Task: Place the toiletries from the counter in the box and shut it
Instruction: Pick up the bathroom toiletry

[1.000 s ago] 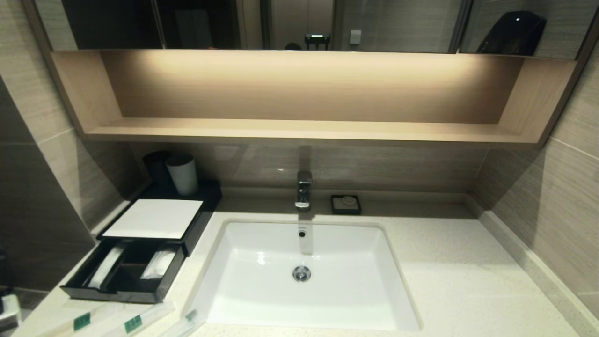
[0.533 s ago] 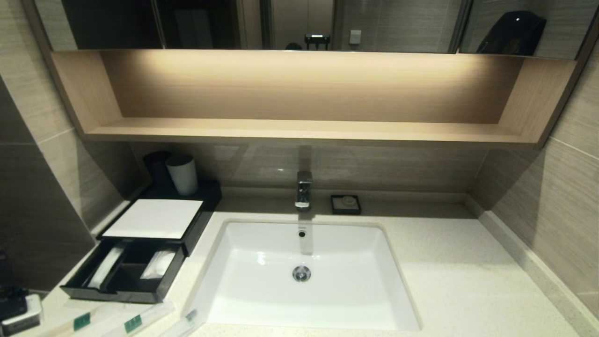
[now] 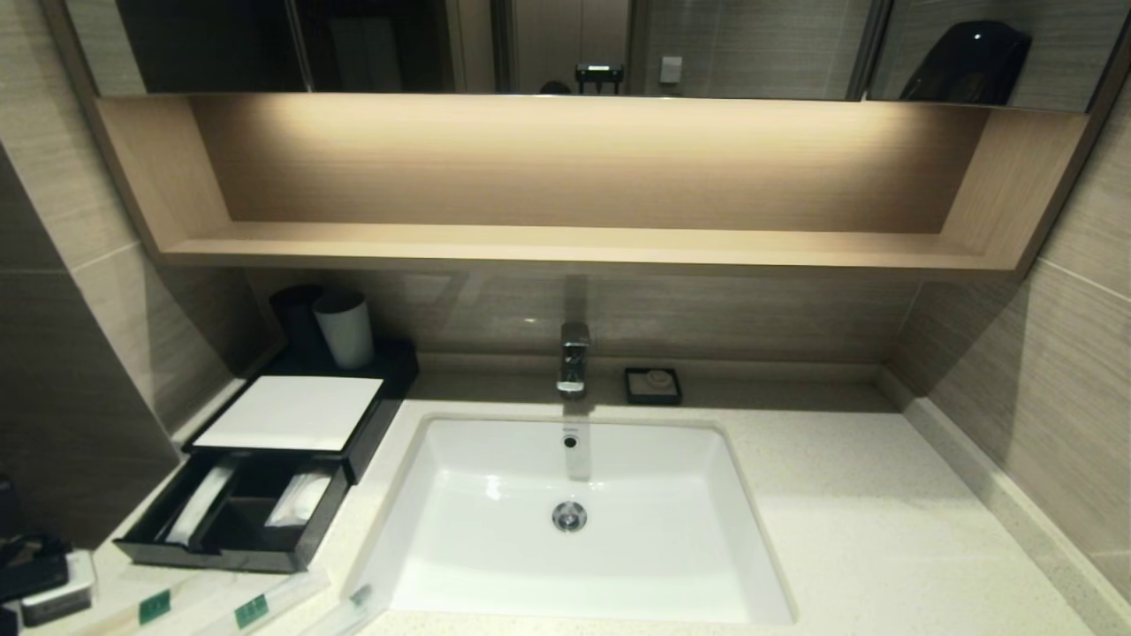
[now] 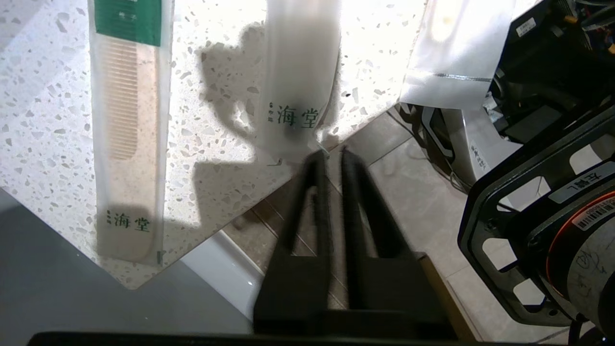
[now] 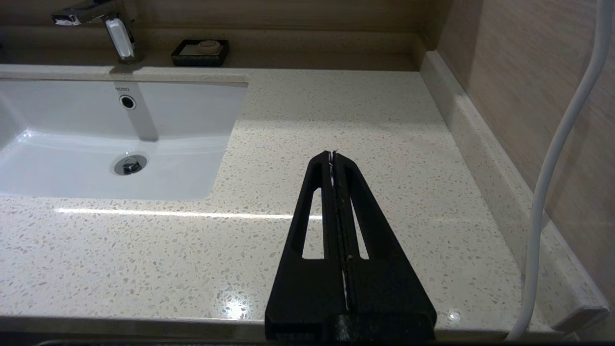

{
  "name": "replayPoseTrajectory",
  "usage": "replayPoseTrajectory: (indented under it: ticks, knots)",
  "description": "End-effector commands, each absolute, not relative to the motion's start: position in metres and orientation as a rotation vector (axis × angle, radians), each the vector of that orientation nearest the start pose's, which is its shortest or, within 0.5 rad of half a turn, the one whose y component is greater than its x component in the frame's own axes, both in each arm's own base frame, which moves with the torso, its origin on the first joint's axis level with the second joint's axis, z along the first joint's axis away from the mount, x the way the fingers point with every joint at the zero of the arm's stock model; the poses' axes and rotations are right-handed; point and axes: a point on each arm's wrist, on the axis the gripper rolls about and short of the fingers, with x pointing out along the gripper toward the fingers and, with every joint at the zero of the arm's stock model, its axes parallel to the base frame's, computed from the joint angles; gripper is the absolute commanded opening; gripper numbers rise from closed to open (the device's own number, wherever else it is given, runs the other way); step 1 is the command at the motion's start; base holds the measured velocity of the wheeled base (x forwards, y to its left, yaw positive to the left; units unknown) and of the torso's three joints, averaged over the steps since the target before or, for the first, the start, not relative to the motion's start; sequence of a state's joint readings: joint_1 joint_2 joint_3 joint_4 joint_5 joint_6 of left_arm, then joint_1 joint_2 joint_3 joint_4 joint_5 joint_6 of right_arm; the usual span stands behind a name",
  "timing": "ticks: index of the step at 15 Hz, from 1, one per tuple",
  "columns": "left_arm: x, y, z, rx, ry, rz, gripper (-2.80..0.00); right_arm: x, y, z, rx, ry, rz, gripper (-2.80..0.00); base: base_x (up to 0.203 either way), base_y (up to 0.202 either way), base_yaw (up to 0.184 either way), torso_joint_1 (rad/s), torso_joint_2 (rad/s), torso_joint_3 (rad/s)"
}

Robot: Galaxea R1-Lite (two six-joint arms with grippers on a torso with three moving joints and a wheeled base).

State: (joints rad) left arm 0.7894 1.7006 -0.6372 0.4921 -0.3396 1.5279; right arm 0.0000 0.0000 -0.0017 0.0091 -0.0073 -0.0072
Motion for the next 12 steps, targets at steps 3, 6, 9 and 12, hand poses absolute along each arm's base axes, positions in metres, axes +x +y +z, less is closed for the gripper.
replayPoseTrajectory:
  ticks: [3,6,9,12]
  knots:
    - [0.145,0.133,0.074,0.468,1.164,-0.651,0.00,-0.023,0.000,0.075,-0.008,0.008,-0.008,-2.80,0.000,0.000,0.000,0.000,0.00,0.000]
    - [0.148,0.136,0.067,0.487,1.155,-0.635,0.00,-0.023,0.000,0.075,-0.008,0.008,-0.008,-2.80,0.000,0.000,0.000,0.000,0.00,0.000]
    - [0.151,0.134,0.066,0.496,1.153,-0.650,0.00,-0.023,0.000,0.075,-0.008,0.008,-0.008,-2.80,0.000,0.000,0.000,0.000,0.00,0.000]
    - [0.156,0.128,0.065,0.507,1.150,-0.676,0.00,-0.023,0.000,0.075,-0.008,0.008,-0.008,-2.80,0.000,0.000,0.000,0.000,0.00,0.000]
